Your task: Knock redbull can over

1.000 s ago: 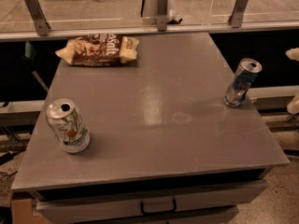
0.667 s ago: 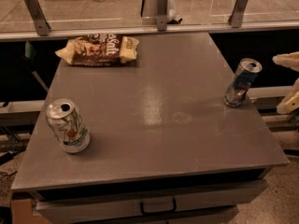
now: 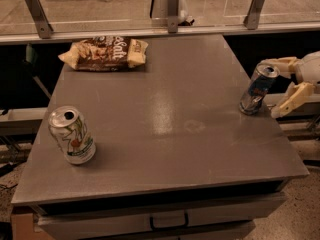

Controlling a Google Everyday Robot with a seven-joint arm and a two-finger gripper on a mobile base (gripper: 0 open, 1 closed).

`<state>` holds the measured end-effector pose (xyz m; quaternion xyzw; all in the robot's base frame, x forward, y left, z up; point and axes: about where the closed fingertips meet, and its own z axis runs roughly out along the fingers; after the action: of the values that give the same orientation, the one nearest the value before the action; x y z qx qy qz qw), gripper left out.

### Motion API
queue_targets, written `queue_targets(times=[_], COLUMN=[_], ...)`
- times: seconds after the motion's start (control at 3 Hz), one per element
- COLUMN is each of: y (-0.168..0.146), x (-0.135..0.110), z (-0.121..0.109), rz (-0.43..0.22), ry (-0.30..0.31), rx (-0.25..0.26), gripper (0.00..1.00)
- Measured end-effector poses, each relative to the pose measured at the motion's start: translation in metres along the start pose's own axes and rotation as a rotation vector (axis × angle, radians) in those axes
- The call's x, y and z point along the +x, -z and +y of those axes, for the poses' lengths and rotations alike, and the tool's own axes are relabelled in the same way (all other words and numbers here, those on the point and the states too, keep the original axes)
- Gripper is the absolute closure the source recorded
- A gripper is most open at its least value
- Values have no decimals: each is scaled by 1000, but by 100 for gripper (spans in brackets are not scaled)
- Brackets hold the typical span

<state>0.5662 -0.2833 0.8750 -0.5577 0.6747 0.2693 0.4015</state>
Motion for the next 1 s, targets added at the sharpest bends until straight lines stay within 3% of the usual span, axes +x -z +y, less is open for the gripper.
queue_targets(times=[0.33,0.67,1.0], y=[-28,-63,-86], x=[-35,-96,-135], z=[5,26,42], rz=[-111,-239,-310], ry=[22,79,107], rx=[-65,-184,-266], gripper=[0,0,0])
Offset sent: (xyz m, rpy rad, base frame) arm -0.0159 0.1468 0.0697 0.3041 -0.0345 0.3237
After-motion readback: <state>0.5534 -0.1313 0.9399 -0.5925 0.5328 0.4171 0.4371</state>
